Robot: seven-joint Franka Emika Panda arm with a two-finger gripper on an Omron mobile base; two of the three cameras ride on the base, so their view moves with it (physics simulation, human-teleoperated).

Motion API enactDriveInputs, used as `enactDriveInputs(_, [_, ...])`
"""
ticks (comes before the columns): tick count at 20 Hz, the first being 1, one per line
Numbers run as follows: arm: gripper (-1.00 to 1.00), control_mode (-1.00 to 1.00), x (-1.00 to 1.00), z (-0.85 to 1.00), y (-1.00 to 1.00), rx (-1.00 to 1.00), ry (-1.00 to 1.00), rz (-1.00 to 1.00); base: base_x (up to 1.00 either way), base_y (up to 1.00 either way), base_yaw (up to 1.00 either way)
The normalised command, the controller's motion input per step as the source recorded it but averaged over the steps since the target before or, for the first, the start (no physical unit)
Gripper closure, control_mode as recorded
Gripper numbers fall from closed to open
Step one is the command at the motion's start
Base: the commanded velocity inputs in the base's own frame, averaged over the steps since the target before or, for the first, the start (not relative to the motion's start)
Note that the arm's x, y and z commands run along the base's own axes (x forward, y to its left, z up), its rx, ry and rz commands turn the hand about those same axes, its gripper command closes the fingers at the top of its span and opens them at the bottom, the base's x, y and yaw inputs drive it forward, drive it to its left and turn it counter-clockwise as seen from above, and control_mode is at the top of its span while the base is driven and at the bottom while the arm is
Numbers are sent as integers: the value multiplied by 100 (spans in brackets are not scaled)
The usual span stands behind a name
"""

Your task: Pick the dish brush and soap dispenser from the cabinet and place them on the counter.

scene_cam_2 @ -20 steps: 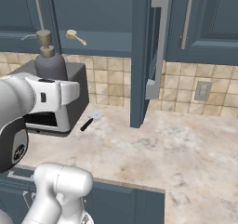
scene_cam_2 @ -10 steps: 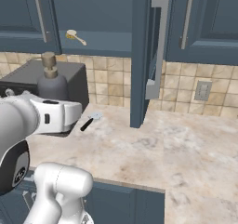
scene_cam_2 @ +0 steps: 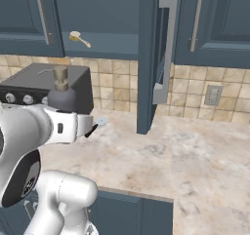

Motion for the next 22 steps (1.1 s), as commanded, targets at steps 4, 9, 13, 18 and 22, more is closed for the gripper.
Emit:
enactDriveInputs(4, [100, -100, 55, -44, 13, -6, -3, 0, 0, 0, 0])
enactDriveInputs(9, [100, -100, 58, -42, 10, -8, -8, 0, 0, 0, 0])
enactDriveInputs(13, [100, -100, 14, -58, 4, -6, -13, 5, 0, 0, 0])
enactDriveInputs(18, [100, -100, 8, -64, 0, -4, -18, 6, 0, 0, 0])
enactDriveInputs(22, [100, -100, 22, -69, 1, -1, -13, 8, 0, 0, 0])
